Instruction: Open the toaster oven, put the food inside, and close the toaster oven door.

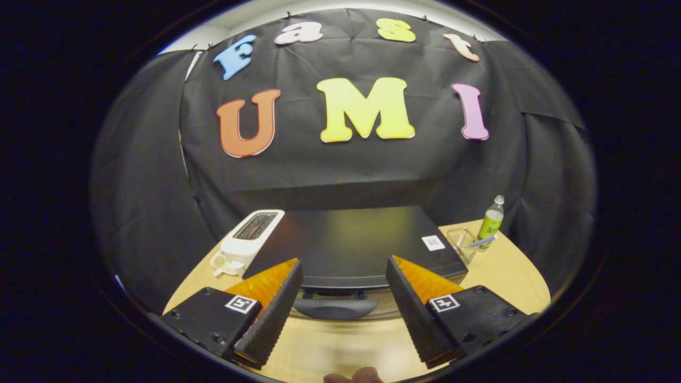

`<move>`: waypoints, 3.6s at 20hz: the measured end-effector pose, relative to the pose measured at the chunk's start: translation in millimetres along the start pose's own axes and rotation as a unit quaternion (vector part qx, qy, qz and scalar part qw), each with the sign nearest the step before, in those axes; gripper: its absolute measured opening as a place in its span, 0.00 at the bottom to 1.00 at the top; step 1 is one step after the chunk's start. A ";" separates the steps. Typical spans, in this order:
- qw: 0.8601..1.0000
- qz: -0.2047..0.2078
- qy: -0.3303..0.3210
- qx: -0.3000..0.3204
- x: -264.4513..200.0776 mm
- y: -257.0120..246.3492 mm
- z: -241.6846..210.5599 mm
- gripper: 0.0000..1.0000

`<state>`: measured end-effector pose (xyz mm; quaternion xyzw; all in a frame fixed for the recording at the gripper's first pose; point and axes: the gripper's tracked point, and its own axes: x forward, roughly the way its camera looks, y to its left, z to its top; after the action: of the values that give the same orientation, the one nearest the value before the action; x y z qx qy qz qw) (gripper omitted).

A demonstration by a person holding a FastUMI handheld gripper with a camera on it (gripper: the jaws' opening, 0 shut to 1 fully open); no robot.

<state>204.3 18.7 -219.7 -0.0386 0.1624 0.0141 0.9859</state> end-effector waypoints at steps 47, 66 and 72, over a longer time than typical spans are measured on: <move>0.949 0.189 0.250 0.029 -161.5 40.6 -139.7 1.00; 0.819 0.286 0.465 0.176 -150.3 191.0 -228.8 0.84; 0.809 0.271 0.487 0.186 -137.6 202.1 -242.5 0.66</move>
<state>-11.5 198.4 -418.9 0.1893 0.6244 0.2297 0.7222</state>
